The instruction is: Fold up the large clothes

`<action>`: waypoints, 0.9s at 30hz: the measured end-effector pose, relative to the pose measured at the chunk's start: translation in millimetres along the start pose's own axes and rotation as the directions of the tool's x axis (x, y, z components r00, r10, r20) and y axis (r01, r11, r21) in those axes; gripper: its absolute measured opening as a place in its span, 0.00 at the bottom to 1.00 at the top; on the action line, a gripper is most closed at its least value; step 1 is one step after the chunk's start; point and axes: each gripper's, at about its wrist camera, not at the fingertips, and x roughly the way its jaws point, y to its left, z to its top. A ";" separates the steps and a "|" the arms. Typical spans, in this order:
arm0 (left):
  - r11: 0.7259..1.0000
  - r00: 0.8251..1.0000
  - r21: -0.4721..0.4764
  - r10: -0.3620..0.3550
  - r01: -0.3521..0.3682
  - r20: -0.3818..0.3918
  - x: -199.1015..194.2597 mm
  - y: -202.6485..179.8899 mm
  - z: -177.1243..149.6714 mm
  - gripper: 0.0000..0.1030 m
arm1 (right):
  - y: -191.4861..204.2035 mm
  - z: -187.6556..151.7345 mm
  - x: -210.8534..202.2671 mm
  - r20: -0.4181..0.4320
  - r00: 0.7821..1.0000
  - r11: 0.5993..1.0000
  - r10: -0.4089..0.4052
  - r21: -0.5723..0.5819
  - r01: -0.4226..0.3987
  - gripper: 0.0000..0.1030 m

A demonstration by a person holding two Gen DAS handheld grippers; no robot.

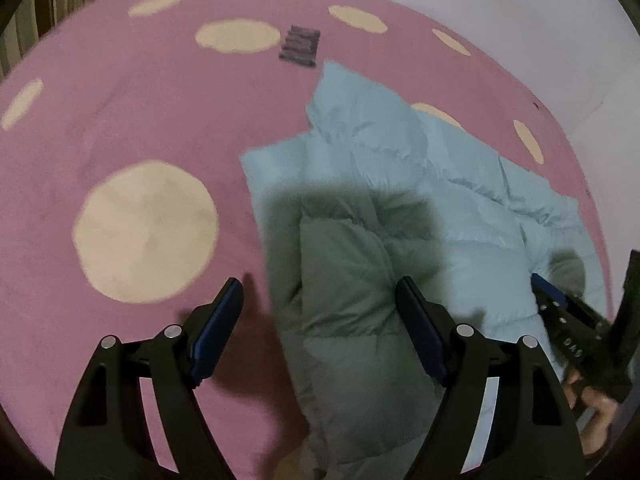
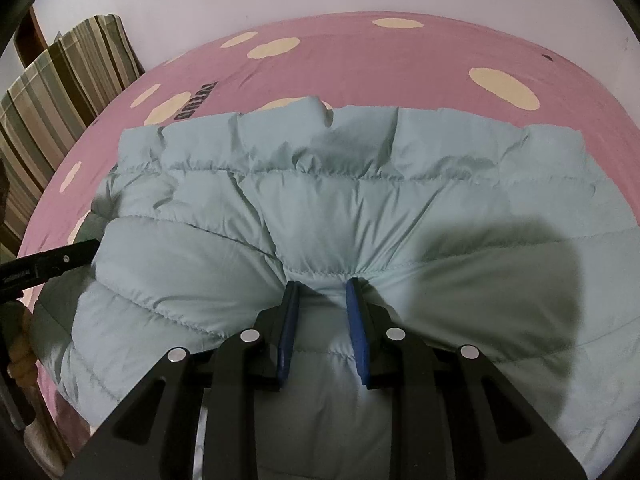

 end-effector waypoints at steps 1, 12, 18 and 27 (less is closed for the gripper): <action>1.000 1.000 -0.010 -0.011 0.011 -0.009 2.8 1.1 -0.6 0.76 | -1.2 -0.4 -0.5 0.000 1.000 1.000 0.001 0.000 -0.001 0.24; 0.990 0.990 -0.007 -0.141 0.141 0.005 2.3 -10.3 -1.6 0.15 | 3.4 -2.7 4.1 0.015 1.000 1.000 -0.019 -0.011 0.019 0.24; 0.989 0.987 0.042 -0.142 0.139 0.075 -32.9 -31.1 -4.1 0.11 | 5.3 -3.3 7.3 0.023 0.999 1.000 -0.024 -0.013 0.024 0.24; 0.964 0.966 0.191 -0.213 0.184 0.144 -94.0 -101.0 -5.6 0.10 | 2.5 -4.2 5.8 0.031 0.999 1.000 -0.012 -0.007 0.012 0.24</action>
